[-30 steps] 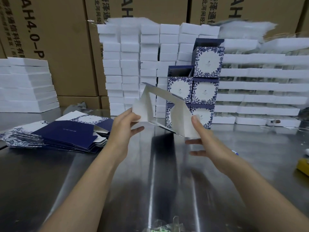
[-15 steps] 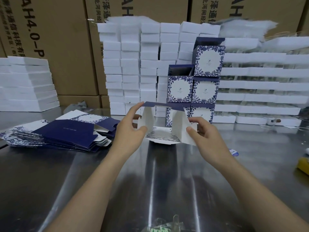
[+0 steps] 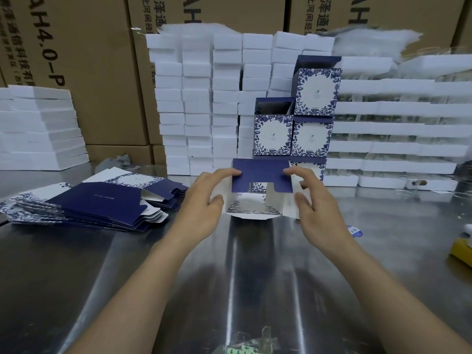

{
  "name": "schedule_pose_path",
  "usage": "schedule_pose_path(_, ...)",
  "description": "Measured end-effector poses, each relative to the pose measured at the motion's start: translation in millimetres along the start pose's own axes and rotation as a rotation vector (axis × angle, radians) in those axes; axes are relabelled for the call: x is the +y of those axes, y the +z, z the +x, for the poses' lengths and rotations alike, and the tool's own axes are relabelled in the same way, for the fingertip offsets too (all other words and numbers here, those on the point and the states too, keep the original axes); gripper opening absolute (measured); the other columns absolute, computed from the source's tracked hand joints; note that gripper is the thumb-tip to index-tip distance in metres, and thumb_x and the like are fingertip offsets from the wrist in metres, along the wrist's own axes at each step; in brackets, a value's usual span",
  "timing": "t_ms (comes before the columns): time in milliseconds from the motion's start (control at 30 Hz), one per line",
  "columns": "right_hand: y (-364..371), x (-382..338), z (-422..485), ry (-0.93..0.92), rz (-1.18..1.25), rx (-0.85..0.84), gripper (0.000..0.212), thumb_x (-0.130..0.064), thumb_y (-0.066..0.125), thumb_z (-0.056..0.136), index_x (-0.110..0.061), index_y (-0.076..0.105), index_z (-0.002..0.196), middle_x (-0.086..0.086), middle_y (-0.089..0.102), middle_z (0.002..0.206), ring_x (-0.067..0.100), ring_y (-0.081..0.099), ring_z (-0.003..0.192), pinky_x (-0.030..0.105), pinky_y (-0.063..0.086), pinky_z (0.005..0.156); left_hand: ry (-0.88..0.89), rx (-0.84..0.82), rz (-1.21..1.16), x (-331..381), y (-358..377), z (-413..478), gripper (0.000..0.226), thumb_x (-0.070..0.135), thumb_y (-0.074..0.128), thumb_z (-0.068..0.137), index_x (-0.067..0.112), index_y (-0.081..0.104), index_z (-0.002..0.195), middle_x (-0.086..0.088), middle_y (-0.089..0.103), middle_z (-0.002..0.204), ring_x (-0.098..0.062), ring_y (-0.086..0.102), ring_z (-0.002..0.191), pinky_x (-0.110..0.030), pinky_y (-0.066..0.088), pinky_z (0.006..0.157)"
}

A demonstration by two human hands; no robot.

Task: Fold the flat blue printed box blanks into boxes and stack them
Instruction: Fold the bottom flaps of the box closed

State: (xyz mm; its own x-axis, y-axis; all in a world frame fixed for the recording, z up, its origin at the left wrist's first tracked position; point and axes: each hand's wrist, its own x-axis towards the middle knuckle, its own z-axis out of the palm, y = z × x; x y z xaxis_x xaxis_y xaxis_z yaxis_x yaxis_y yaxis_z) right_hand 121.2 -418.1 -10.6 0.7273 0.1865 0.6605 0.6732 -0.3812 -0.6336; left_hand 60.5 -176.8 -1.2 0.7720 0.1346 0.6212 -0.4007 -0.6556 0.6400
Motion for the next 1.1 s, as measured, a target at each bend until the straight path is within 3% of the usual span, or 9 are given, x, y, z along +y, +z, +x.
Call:
schedule_pose_path(100,0,0,-1,-0.030,-0.080,0.025,0.057,0.002,0.044,0.100,-0.047,0.063,0.122,-0.013,0.057,0.115,0.004,0.057,0.100,0.047,0.054,0.086,0.040,0.012,0.004,0,2,2,0.067,-0.011,0.045,0.097,0.038,0.069,0.137,0.011,0.053,0.113,0.002,0.054,0.097,-0.039,0.057,0.087)
schedule_pose_path(233,1,1,-2,0.000,-0.188,0.071,0.027,-0.023,0.056,0.101,-0.042,0.069,0.116,-0.018,0.053,0.113,0.002,0.059,0.086,0.040,0.052,0.081,0.063,0.011,0.090,1,6,2,0.059,-0.011,0.042,0.101,0.025,0.070,0.138,0.007,0.049,0.122,0.002,0.053,0.102,-0.028,0.048,0.083)
schedule_pose_path(367,1,-2,-4,0.012,-0.303,0.115,0.023,-0.047,0.067,0.097,-0.037,0.059,0.116,-0.017,0.052,0.122,0.009,0.062,0.103,0.042,0.055,0.080,0.196,0.009,0.201,8,10,-5,0.056,-0.010,0.047,0.101,0.023,0.069,0.140,0.013,0.050,0.126,-0.004,0.055,0.103,-0.012,0.040,0.081)
schedule_pose_path(533,-1,-6,-3,0.026,-0.358,0.102,0.047,-0.061,0.069,0.092,-0.040,0.054,0.131,-0.021,0.060,0.122,0.005,0.060,0.106,0.037,0.051,0.079,0.407,0.031,0.330,24,17,-11,0.059,-0.015,0.055,0.093,0.019,0.070,0.139,0.004,0.060,0.132,-0.019,0.058,0.120,-0.044,0.057,0.084)
schedule_pose_path(700,-5,-9,1,-0.009,-0.417,0.202,0.018,-0.047,0.070,0.096,-0.032,0.068,0.107,-0.016,0.069,0.097,0.012,0.066,0.087,0.036,0.050,0.071,0.543,0.181,0.194,33,13,-12,0.047,-0.004,0.058,0.098,0.024,0.070,0.133,0.004,0.059,0.125,-0.015,0.062,0.112,-0.037,0.057,0.082)
schedule_pose_path(800,-9,-9,3,0.060,-0.255,0.317,0.013,-0.036,0.070,0.098,-0.024,0.066,0.095,-0.014,0.068,0.082,0.017,0.066,0.079,0.040,0.051,0.071,0.534,0.379,-0.080,43,12,-14,0.026,0.015,0.052,0.103,0.027,0.059,0.125,0.007,0.058,0.121,-0.018,0.063,0.111,-0.032,0.057,0.076)
schedule_pose_path(867,-11,-7,6,0.140,-0.088,0.403,0.019,-0.033,0.071,0.096,-0.017,0.064,0.088,-0.013,0.064,0.073,0.009,0.058,0.067,0.036,0.046,0.067,0.386,0.452,-0.134,39,10,-12,0.019,0.020,0.048,0.103,0.033,0.055,0.114,0.014,0.062,0.107,-0.019,0.067,0.101,-0.043,0.058,0.071)
schedule_pose_path(967,-11,-8,9,0.311,0.343,0.454,0.026,-0.026,0.069,0.087,-0.003,0.060,0.092,0.001,0.060,0.077,0.011,0.048,0.067,0.040,0.050,0.064,0.091,0.254,0.050,27,13,-8,0.023,0.018,0.052,0.098,0.038,0.059,0.108,0.016,0.068,0.091,-0.013,0.068,0.086,-0.047,0.057,0.076)
schedule_pose_path(1100,-1,-18,9,0.481,0.719,0.334,0.022,-0.019,0.070,0.101,0.002,0.063,0.101,0.011,0.070,0.087,0.021,0.071,0.082,0.034,0.064,0.062,-0.082,-0.073,-0.081,26,30,-14,0.063,0.009,0.069,0.094,0.042,0.050,0.145,0.018,0.069,0.121,-0.002,0.064,0.115,-0.037,0.053,0.103)
